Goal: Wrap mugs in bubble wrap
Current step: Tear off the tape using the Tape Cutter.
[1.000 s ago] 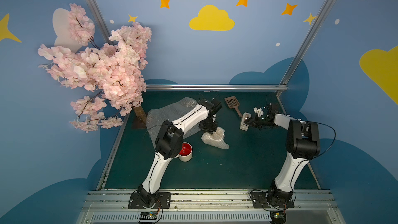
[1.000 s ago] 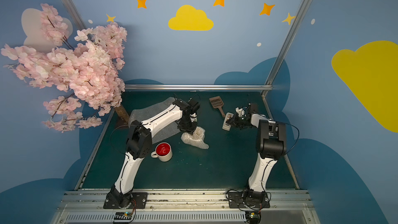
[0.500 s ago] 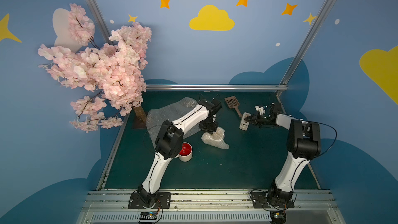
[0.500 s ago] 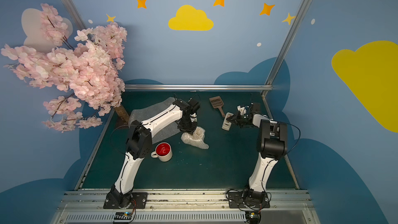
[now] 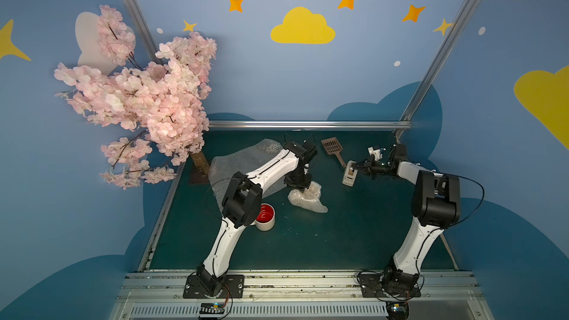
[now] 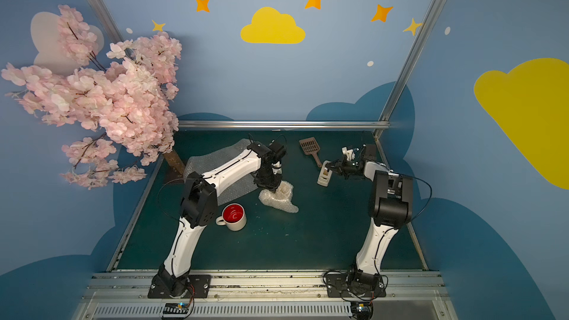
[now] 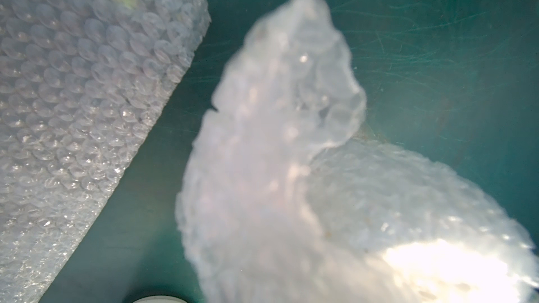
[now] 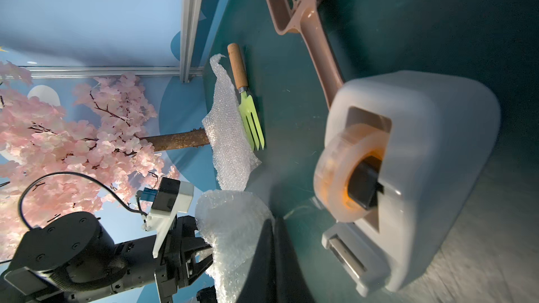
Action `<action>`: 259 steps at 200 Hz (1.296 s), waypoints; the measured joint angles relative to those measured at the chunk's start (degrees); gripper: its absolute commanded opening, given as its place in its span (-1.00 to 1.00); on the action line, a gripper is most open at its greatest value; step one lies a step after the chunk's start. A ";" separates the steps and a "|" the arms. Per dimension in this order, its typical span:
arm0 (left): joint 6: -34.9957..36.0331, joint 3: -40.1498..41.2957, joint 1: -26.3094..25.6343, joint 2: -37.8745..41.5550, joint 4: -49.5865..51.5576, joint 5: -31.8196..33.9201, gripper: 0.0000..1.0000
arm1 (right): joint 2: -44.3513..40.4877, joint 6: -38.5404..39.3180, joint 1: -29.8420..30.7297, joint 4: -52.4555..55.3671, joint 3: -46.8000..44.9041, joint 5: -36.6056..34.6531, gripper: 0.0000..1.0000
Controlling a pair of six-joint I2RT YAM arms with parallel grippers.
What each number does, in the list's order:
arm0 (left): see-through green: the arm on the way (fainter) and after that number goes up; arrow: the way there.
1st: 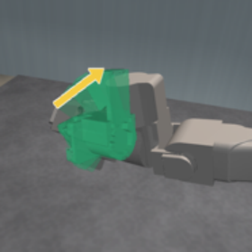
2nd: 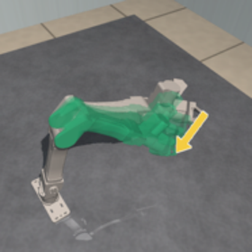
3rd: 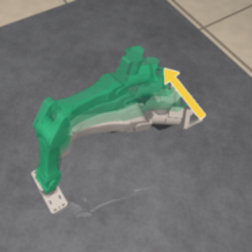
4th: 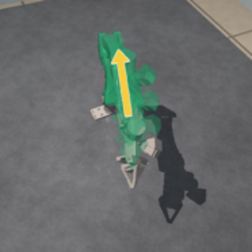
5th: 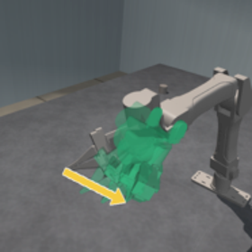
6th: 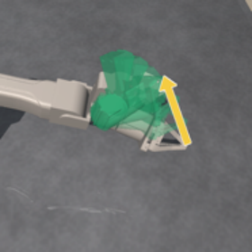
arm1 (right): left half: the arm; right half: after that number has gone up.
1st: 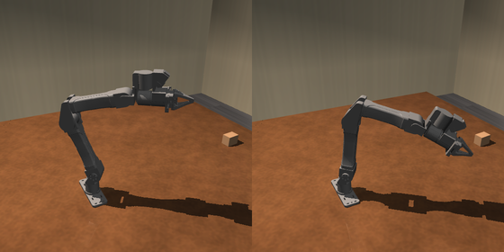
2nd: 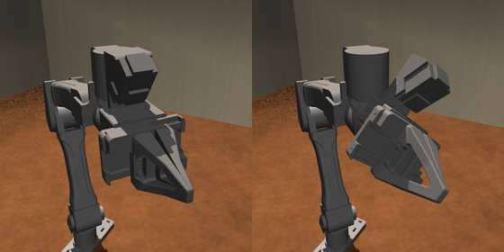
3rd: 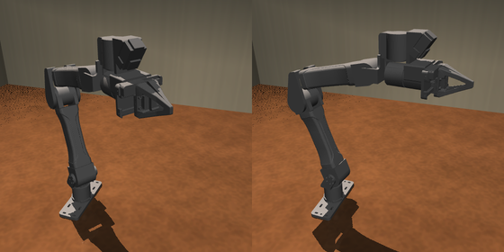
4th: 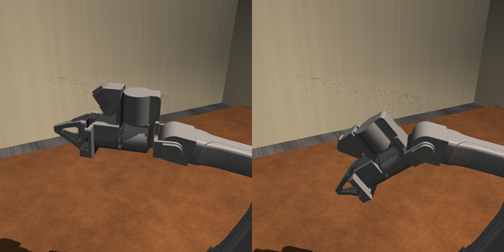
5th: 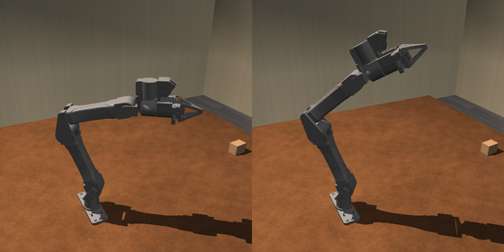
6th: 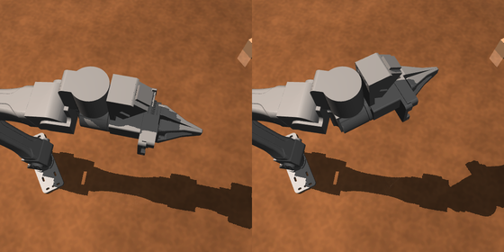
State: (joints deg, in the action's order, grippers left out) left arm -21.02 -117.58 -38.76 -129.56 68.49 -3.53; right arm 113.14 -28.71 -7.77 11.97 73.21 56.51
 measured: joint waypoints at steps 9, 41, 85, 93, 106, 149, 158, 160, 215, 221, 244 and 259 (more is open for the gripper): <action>0.00 0.00 0.00 0.00 0.00 0.02 -0.53 | 0.00 -0.04 -0.04 0.04 0.57 0.11 -1.00; 0.00 -0.02 0.00 0.00 0.00 0.07 -0.53 | -0.02 0.02 -0.09 1.07 1.31 0.13 -1.00; 0.02 -0.07 -0.04 0.00 0.02 0.11 -0.53 | -0.04 0.55 -0.17 3.52 2.16 -0.11 -1.00; 0.00 -0.07 -0.04 0.00 0.02 0.11 -0.53 | -0.13 0.72 -0.20 3.87 2.32 -0.22 -1.00; 0.00 -0.07 -0.04 0.00 0.02 0.11 -0.54 | -0.55 0.98 -0.24 4.31 2.14 -0.70 -0.86; 0.02 -0.07 -0.04 0.00 0.00 0.11 -0.54 | -4.44 3.21 -0.35 4.63 -2.80 -2.95 0.10; 0.02 -0.07 -0.04 0.00 0.02 0.11 -0.54 | -4.70 3.48 -0.35 4.59 -3.63 -3.23 0.13; 0.02 -0.07 -0.04 0.00 0.02 0.11 -0.54 | -4.76 3.54 -0.35 4.50 -3.85 -3.41 0.13; 0.02 -0.07 -0.07 0.00 0.02 0.11 -0.54 | -4.79 5.60 0.81 4.24 -6.01 -6.27 0.15; 0.02 -0.07 -0.09 0.00 0.02 0.11 -0.54 | -4.74 5.62 1.14 3.96 -6.01 -6.49 0.15; 0.02 -0.07 -0.15 0.00 0.02 0.22 -0.54 | -4.31 5.44 2.03 2.38 -6.01 -6.62 0.15; 0.04 -0.09 -0.17 0.00 0.02 0.31 -0.54 | -3.67 5.38 2.60 1.75 -5.92 -6.88 0.14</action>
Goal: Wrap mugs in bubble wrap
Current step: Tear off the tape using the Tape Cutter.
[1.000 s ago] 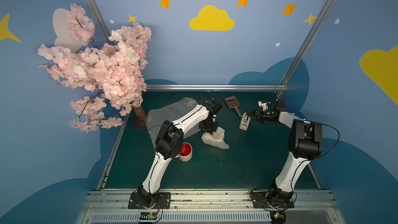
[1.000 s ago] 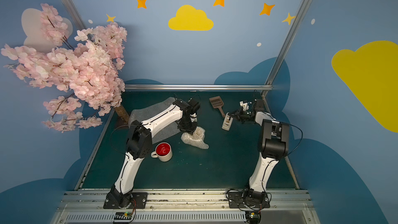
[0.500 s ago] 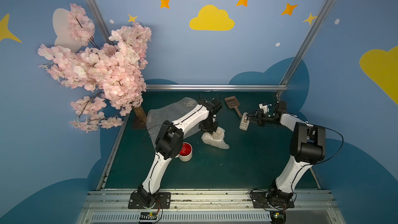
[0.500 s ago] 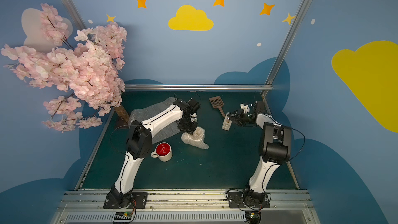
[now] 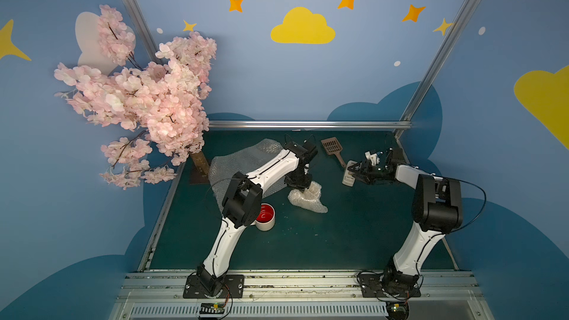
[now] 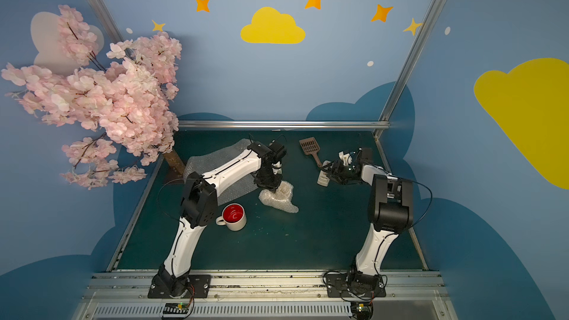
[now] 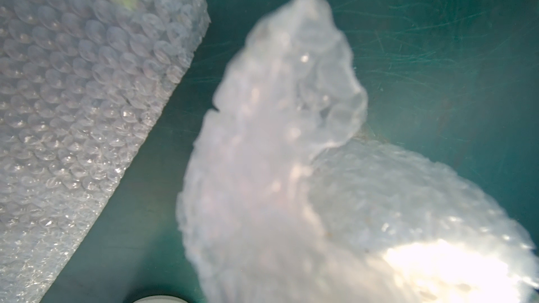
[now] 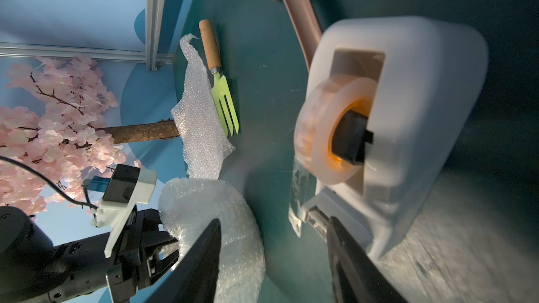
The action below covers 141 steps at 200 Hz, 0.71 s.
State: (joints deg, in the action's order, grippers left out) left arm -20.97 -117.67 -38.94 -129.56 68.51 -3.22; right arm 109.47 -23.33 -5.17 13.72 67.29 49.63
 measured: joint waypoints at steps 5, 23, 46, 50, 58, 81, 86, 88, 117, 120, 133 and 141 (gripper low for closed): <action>0.00 0.00 0.00 0.00 0.00 0.02 -0.54 | 0.24 -0.04 0.13 -0.24 0.00 -0.13 0.14; 0.00 -0.11 -0.07 0.00 0.04 0.07 -0.54 | 1.14 -0.31 0.66 -1.14 0.04 -0.46 0.13; 0.00 -0.31 -0.13 0.00 0.09 0.09 -0.54 | 1.60 -0.76 1.25 -1.75 0.33 -0.83 0.09; 0.00 -0.31 -0.15 0.00 0.09 0.09 -0.54 | 1.62 -0.87 1.27 -1.88 0.33 -0.87 0.09; 0.00 -0.35 -0.17 0.00 0.11 0.11 -0.54 | 1.62 -1.14 1.27 -2.03 0.33 -1.03 0.08; 0.00 -0.42 -0.20 0.00 0.13 0.11 -0.54 | 1.70 -2.12 1.27 -2.89 0.33 -1.16 -0.02; 0.00 -0.42 -0.20 0.00 0.13 0.11 -0.54 | 1.75 -2.43 1.27 -3.08 0.33 -1.18 -0.06; 0.00 -0.42 -0.20 0.00 0.13 0.11 -0.54 | 1.81 -2.43 1.27 -3.28 0.33 -1.18 -0.07; 0.02 -0.42 -0.22 0.00 0.15 0.11 -0.54 | 2.27 -3.82 1.27 -4.26 0.33 -1.20 -0.22; 0.02 -0.42 -0.22 0.00 0.15 0.13 -0.54 | 2.27 -3.96 1.27 -4.28 0.33 -1.20 -0.23; 0.02 -0.42 -0.22 0.00 0.15 0.11 -0.54 | 2.27 -4.17 1.27 -4.55 0.44 -1.18 -0.30; 0.00 -0.42 -0.20 0.00 0.15 0.11 -0.54 | 2.32 -4.26 1.27 -4.57 0.61 -1.18 -0.34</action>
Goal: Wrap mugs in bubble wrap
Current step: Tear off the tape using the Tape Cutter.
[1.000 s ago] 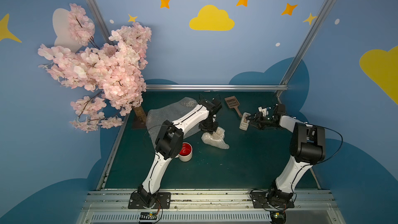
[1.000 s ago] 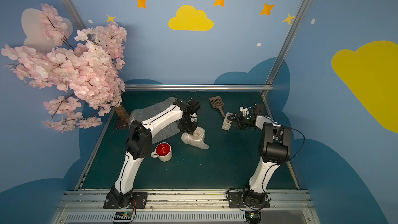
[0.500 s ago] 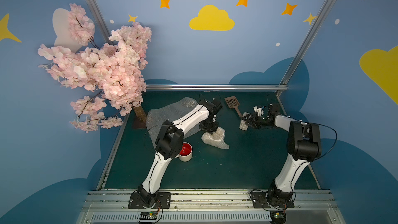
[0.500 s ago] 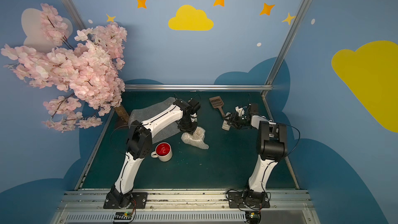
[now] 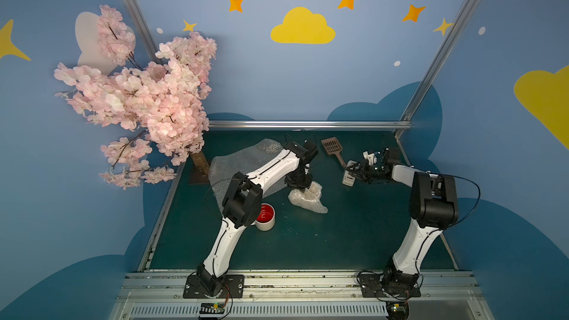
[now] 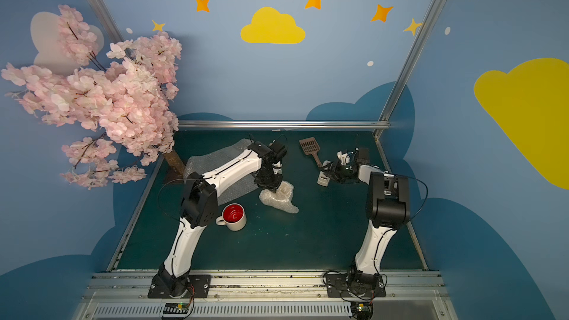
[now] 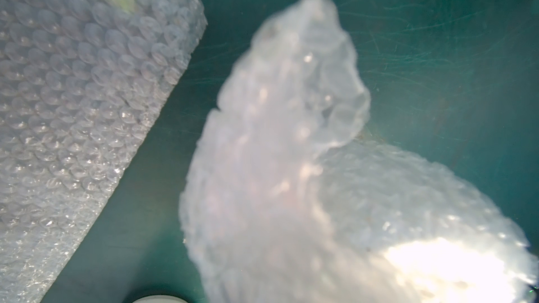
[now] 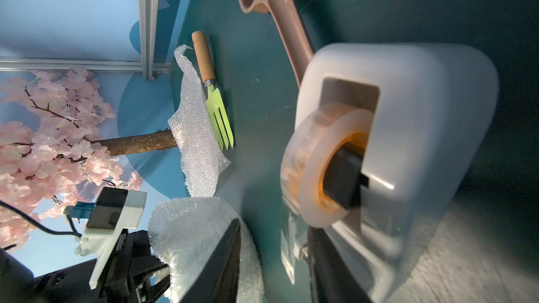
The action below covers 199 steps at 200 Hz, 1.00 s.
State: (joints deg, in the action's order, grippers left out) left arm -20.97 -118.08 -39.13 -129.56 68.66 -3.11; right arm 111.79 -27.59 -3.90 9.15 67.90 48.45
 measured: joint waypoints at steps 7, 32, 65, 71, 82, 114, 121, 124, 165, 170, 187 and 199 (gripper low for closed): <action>0.02 0.00 0.00 0.00 0.00 0.02 -0.54 | 0.07 -0.17 0.00 -0.11 0.15 0.00 -0.35; 0.00 0.00 -0.02 0.00 0.00 0.00 -0.54 | 0.09 -0.68 0.00 -0.61 0.28 0.02 -0.40; 0.00 0.00 0.00 0.00 0.02 0.02 -0.55 | 0.28 -1.01 0.00 -0.83 0.42 0.00 -0.50; 0.02 0.00 0.00 0.00 0.02 0.02 -0.54 | 0.28 -1.07 0.00 -0.83 0.44 0.00 -0.53; 0.00 0.00 -0.02 0.00 0.02 0.02 -0.54 | 0.28 -1.03 0.00 -0.90 0.46 0.02 -0.58; 0.00 0.00 -0.04 0.00 0.02 0.07 -0.54 | 0.28 -0.98 0.00 -0.96 0.46 0.00 -0.75; 0.00 0.00 -0.04 0.00 0.02 0.07 -0.54 | 0.28 -0.98 0.00 -0.98 0.46 0.00 -0.78; 0.00 0.00 -0.04 0.00 0.04 0.07 -0.54 | 0.28 -1.18 0.00 -0.96 0.46 -0.02 -0.79; 0.00 0.00 -0.04 0.00 0.07 0.07 -0.55 | 0.42 -1.11 0.00 -0.85 0.66 -0.02 -1.00; 0.02 0.00 -0.04 0.00 0.07 0.09 -0.55 | 0.42 -1.11 0.00 -0.76 0.76 0.00 -1.00; 0.00 0.00 -0.04 0.00 0.07 0.07 -0.55 | 0.46 -1.14 0.00 -0.39 1.57 -0.02 -1.00; 0.00 0.00 -0.04 0.00 0.07 0.07 -0.55 | 0.48 -1.16 -0.07 0.09 2.29 -0.02 -1.00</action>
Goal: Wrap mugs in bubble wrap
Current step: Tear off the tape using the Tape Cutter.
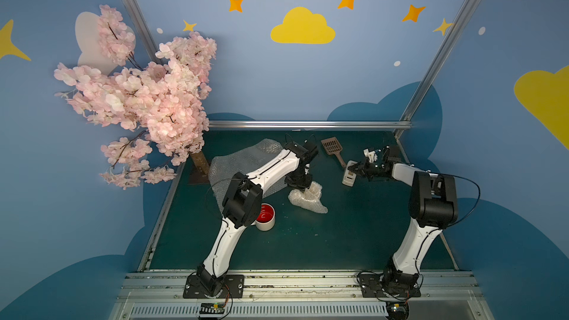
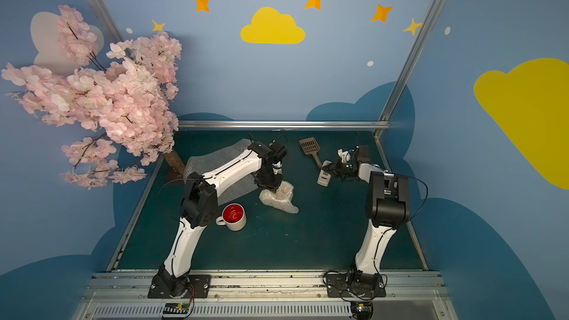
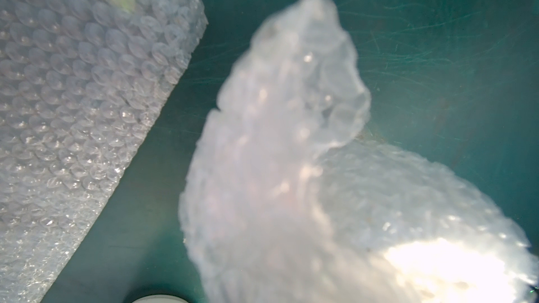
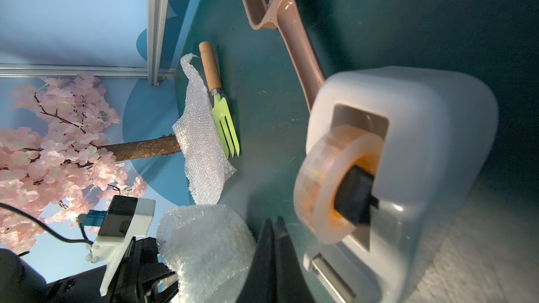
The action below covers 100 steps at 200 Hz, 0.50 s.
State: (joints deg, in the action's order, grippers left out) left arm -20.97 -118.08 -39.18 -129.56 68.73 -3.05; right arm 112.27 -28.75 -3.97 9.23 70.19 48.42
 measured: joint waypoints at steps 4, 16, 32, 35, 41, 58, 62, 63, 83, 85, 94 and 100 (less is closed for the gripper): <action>0.00 0.00 0.00 0.00 0.00 0.00 -0.55 | 0.00 -0.02 -0.02 0.11 0.22 0.02 -1.00; 0.00 0.00 0.00 0.00 0.00 0.00 -0.55 | 0.00 -0.28 -0.13 0.81 1.05 0.13 -1.00; 0.00 0.00 0.00 0.00 0.02 0.02 -0.55 | 0.00 -0.68 -0.39 1.86 2.27 0.24 -1.00; 0.00 0.00 0.00 0.00 0.02 0.02 -0.55 | 0.00 -0.68 -0.42 2.03 2.47 0.22 -1.00; 0.00 0.00 0.00 0.00 0.02 0.00 -0.55 | 0.02 -0.74 -0.44 2.56 3.02 0.24 -1.00; 0.02 0.00 -0.02 0.00 0.04 0.02 -0.55 | 0.02 -0.79 -0.72 3.61 4.42 0.42 -1.00; 0.00 -0.02 -0.02 0.00 0.04 0.02 -0.55 | 0.02 -0.79 -0.79 3.91 4.74 0.46 -1.00; 0.00 -0.02 -0.02 0.00 0.04 0.04 -0.55 | 0.04 -0.76 -0.81 3.98 4.85 0.48 -1.00; 0.00 -0.04 -0.04 0.00 0.07 0.04 -0.55 | 0.11 -0.76 -1.05 4.83 5.79 0.55 -1.00; 0.00 -0.04 -0.04 0.00 0.07 0.04 -0.55 | 0.11 -0.76 -1.07 4.83 5.79 0.55 -1.00; 0.00 -0.07 -0.07 0.00 0.09 0.09 -0.55 | 0.11 -0.76 -1.09 5.20 5.79 0.70 -1.00; 0.02 -0.09 -0.09 0.00 0.11 0.09 -0.55 | 0.11 -0.72 -1.20 5.33 5.79 0.74 -1.00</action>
State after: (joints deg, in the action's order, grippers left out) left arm -20.95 -118.17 -39.27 -129.56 68.84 -2.96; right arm 112.38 -29.47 -5.17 14.57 75.99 49.17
